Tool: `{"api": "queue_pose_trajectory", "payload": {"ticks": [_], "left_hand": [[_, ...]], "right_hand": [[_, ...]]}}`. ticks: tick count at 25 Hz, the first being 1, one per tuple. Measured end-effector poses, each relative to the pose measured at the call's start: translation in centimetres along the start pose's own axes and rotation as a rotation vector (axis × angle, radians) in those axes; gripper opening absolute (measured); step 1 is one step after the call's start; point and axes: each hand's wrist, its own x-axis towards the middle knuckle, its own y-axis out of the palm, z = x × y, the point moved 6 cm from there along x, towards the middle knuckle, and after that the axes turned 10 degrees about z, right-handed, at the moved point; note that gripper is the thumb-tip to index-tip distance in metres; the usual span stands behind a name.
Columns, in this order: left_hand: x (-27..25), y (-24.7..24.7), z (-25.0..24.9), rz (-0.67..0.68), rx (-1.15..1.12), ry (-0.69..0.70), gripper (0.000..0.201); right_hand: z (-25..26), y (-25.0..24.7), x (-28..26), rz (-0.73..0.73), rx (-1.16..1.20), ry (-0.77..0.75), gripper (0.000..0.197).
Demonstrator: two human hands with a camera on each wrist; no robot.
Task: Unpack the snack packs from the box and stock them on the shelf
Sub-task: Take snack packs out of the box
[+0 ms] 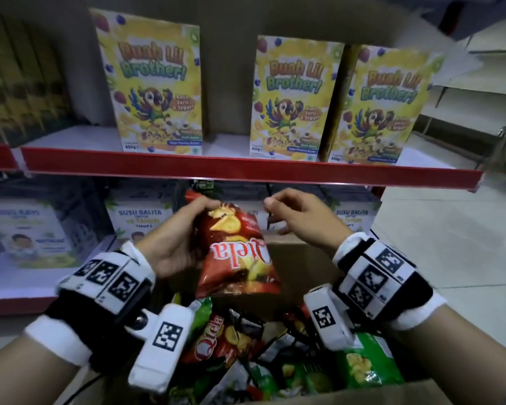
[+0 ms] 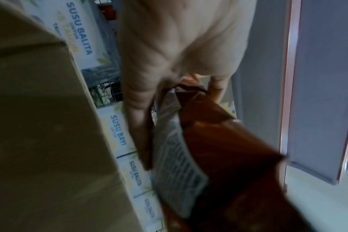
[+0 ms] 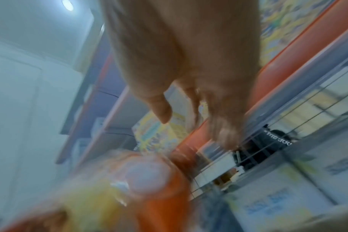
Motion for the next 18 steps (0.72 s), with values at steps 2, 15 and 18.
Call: {"api": "queue_pose_trajectory", "payload": {"ticks": [2,15,18], "left_hand": [[-0.7,-0.3,-1.8,0.021,-0.096,0.161,0.040],[0.3,1.0,-0.6,-0.190,0.374,0.369,0.061],[0.2,1.4,-0.5,-0.086,0.504,0.337,0.063]], "right_hand": [[-1.8,0.2,0.4,0.027,0.039,0.125,0.073],[-1.6,-0.9,-0.2,0.028,0.290,0.006,0.039],[-1.0,-1.5,-0.7,0.058,0.221,0.011,0.049]]}}
